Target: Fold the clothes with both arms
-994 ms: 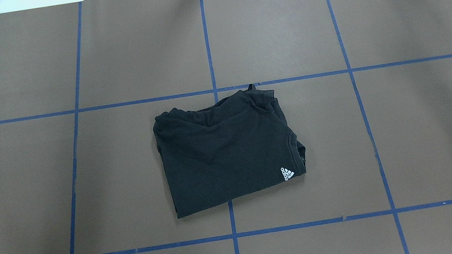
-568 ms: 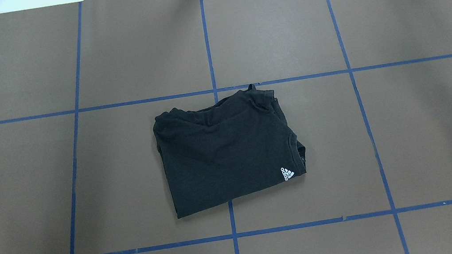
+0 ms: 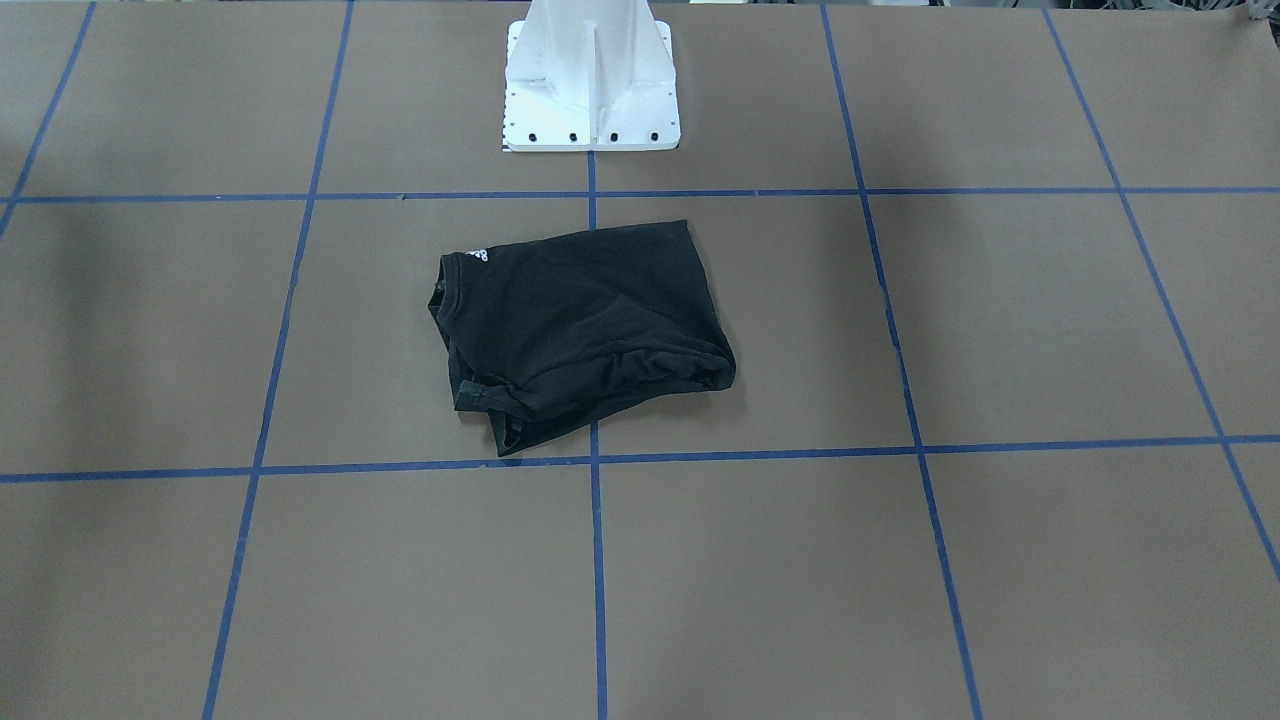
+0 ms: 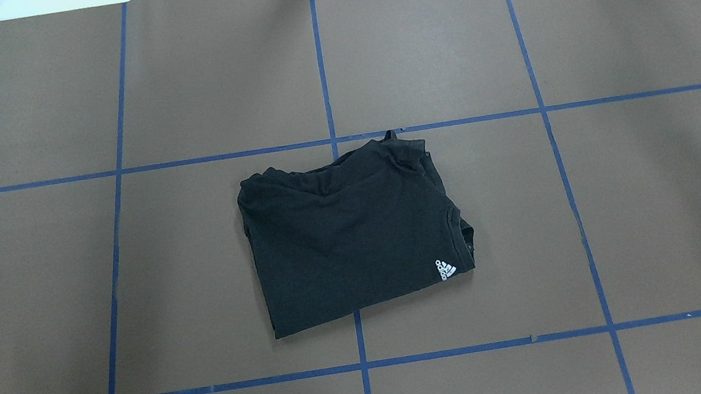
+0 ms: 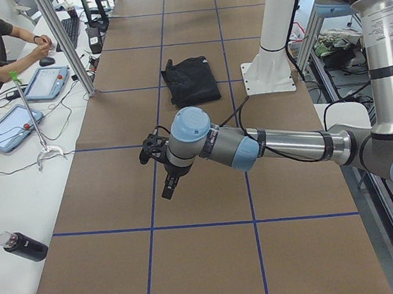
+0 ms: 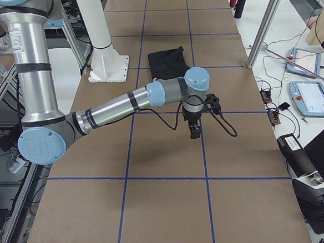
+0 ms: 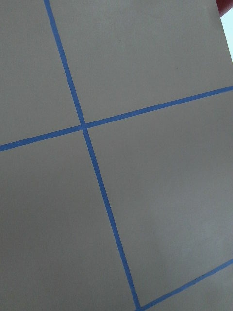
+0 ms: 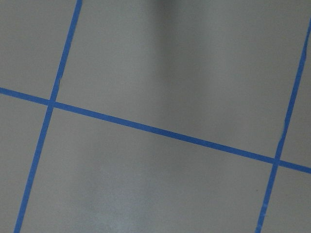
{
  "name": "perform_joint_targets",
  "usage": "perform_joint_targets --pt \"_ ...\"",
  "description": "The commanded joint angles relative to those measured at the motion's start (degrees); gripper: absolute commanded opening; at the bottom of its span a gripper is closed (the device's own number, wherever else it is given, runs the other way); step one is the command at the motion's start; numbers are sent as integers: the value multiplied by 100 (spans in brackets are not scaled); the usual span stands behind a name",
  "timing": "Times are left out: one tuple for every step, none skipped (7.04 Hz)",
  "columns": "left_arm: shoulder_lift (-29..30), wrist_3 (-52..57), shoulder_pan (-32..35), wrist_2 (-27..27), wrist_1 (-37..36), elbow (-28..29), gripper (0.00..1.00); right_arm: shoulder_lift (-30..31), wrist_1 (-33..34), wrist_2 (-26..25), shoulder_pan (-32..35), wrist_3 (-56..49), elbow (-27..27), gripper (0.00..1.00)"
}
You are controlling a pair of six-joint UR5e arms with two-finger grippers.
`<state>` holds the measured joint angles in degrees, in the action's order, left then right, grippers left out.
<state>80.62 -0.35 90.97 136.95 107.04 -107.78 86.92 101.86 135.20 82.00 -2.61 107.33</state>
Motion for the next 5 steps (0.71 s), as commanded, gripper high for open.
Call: perform_joint_targets --pt "15 0 0 -2 10 2 100 0 0 51 -9 6 60 100" --pt "33 9 -9 -2 19 72 100 -8 9 42 -18 15 17 100" --pt "41 0 -9 -2 19 -5 100 -8 0 51 -53 15 42 100" --pt "59 0 -9 -2 19 2 100 -8 0 59 -53 6 43 100" --pt "94 0 -9 -2 10 -6 100 -8 0 94 -96 15 43 100"
